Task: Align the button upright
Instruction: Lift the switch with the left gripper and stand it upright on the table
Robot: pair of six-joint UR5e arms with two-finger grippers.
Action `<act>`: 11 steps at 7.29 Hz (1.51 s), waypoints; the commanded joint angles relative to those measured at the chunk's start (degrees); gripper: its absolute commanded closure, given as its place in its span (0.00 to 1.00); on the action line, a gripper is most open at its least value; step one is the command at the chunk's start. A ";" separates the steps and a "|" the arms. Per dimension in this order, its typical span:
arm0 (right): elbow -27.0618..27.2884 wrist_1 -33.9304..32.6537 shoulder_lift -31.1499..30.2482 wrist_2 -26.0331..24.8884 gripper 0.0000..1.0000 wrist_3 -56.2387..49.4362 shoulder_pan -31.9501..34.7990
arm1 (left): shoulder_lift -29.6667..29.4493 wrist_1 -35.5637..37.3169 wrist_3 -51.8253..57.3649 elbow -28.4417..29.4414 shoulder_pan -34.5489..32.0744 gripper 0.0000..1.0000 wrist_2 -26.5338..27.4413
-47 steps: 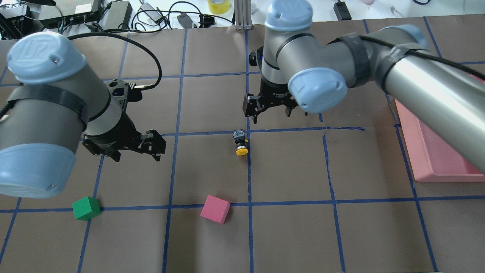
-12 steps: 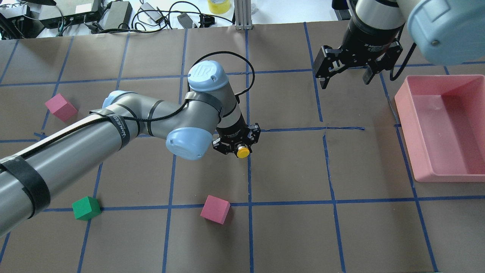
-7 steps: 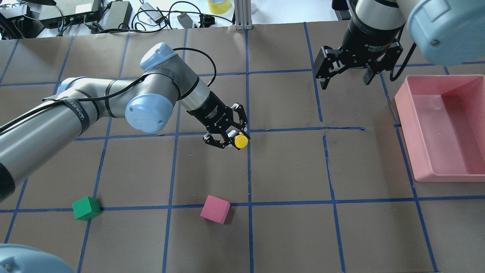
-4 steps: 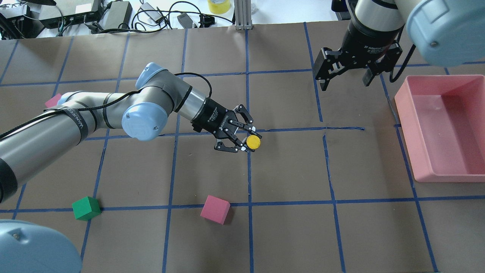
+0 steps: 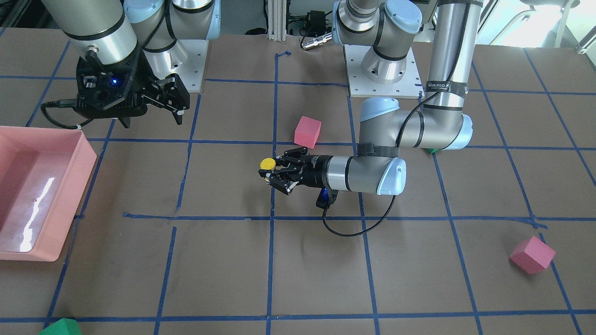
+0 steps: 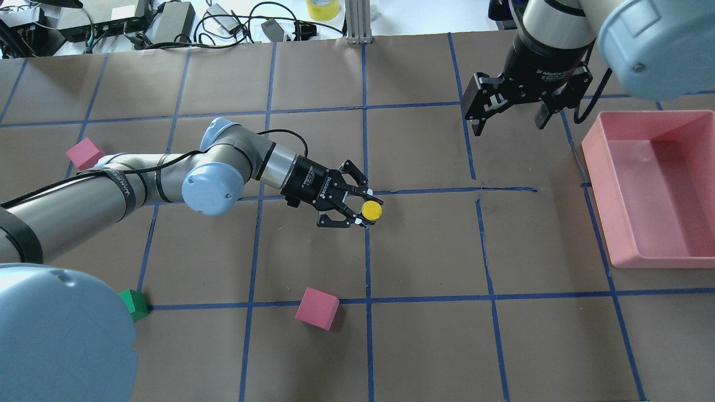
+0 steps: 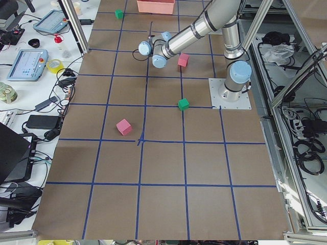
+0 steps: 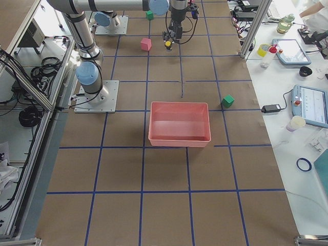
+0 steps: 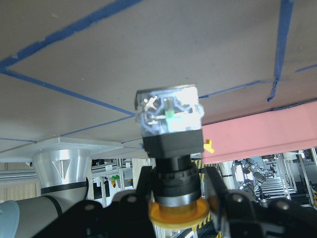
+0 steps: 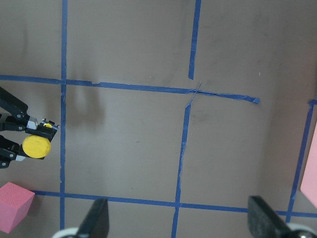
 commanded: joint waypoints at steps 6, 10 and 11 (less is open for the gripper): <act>0.21 0.01 0.03 0.09 0.00 -0.26 -0.01 | -5.22 -0.92 6.44 -2.14 5.22 1.00 -9.50; 0.21 -0.07 0.03 0.00 0.00 -0.26 -0.01 | -6.19 -1.01 6.37 -2.41 5.22 0.82 -9.69; 0.21 -0.07 0.03 0.00 0.00 -0.26 0.08 | -6.19 -1.01 6.20 -2.32 5.22 0.57 -9.60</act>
